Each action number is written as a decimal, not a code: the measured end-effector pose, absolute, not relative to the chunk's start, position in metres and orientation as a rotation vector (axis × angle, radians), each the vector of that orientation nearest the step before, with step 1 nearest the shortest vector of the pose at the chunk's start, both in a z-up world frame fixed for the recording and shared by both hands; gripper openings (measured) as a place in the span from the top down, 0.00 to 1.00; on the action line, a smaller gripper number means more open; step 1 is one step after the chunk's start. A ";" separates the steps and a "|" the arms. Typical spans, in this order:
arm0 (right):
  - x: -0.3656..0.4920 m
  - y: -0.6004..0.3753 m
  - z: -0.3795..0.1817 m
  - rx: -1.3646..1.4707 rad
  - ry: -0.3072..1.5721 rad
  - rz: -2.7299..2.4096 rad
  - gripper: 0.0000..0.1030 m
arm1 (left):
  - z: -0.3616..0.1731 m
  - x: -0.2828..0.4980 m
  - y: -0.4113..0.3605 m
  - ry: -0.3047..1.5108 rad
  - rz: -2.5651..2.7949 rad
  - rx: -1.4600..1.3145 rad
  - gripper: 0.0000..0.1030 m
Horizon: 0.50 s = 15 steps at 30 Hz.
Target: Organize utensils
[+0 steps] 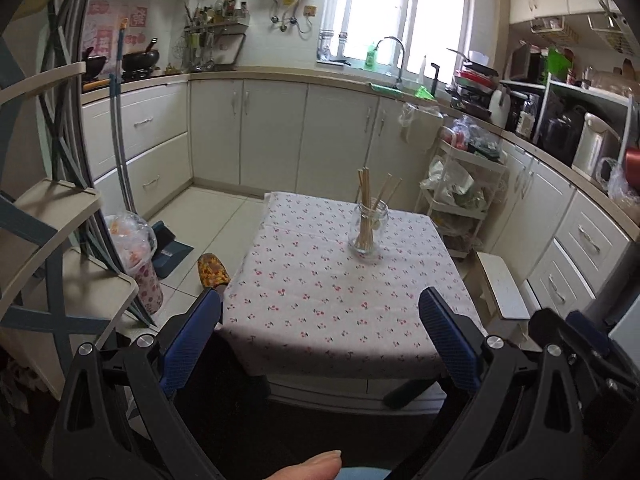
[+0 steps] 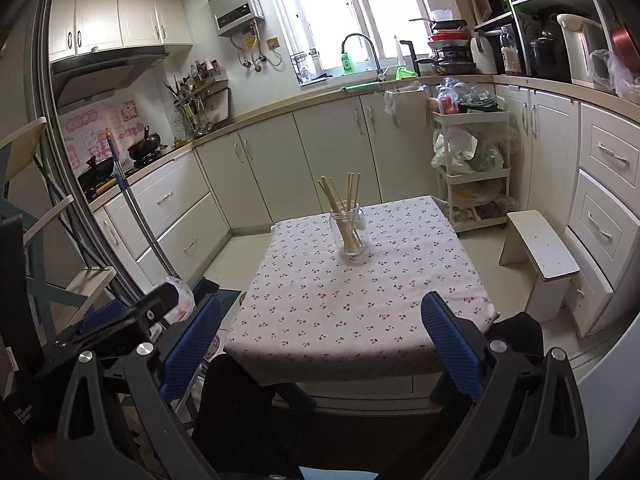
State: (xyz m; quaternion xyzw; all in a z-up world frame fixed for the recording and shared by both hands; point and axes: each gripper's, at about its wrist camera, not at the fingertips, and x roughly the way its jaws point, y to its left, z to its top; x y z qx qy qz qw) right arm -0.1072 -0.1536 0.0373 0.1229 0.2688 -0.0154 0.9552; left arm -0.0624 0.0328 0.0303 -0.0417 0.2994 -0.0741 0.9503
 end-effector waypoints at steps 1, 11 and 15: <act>-0.108 -0.152 0.038 0.245 0.545 -0.031 0.07 | 0.031 -0.063 0.031 0.615 -0.159 -0.066 0.07; -0.110 -0.149 0.043 0.227 0.516 0.007 0.07 | 0.029 -0.057 0.030 0.635 -0.156 -0.040 0.07; -0.116 -0.154 0.043 0.279 0.448 0.103 0.07 | 0.028 -0.052 0.033 0.638 -0.109 -0.034 0.07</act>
